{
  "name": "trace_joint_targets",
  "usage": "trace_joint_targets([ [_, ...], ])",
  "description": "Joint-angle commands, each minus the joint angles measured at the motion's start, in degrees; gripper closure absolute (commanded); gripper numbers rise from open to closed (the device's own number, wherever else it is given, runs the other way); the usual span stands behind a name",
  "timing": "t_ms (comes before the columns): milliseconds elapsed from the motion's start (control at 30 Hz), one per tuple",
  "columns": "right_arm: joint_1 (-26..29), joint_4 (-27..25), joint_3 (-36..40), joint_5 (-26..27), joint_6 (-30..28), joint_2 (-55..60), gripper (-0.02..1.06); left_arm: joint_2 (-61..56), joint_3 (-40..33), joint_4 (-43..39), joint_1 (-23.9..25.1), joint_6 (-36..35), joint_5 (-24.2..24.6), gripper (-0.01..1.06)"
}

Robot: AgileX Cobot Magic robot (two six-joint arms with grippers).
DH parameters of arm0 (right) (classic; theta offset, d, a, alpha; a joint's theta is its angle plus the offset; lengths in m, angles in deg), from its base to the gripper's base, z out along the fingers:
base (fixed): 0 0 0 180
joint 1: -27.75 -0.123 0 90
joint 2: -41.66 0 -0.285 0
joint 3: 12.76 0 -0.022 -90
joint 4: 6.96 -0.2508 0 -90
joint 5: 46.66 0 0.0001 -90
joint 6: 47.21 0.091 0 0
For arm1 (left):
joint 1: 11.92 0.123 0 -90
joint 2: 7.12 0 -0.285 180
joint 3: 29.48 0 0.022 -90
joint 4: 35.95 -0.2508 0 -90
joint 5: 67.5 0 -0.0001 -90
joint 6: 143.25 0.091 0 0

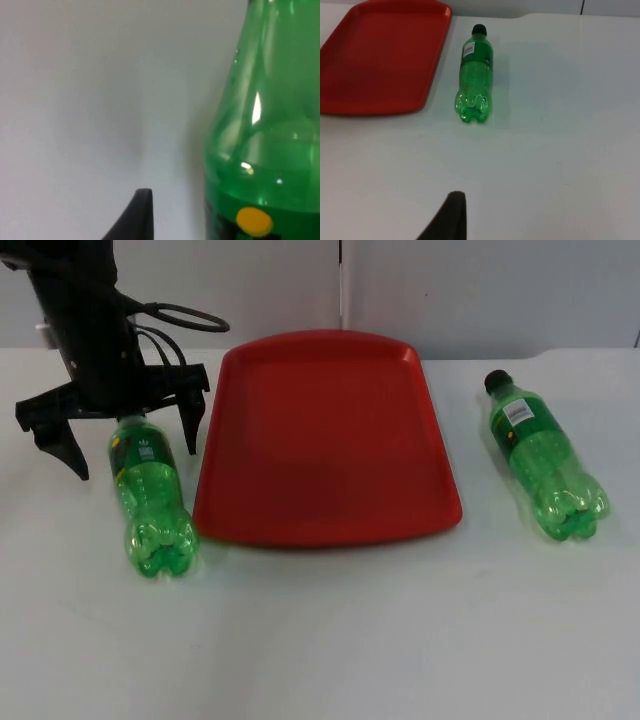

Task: Place the bottle upright on the tray.

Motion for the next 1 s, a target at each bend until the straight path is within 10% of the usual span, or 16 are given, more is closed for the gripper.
trace_joint_targets([
  [0, 0.2, -0.3, 0.1, 0.2, -0.9, -0.2, 0.0, 0.6, 0.3, -0.5, -0.4, -1.0, -1.1, 0.0],
  [967, 0.2, 0.1, 0.1, 0.2, -0.9, -0.2, 0.0, 4.2, 0.3, 0.6, -1.1, 2.2, -5.7, 0.0],
])
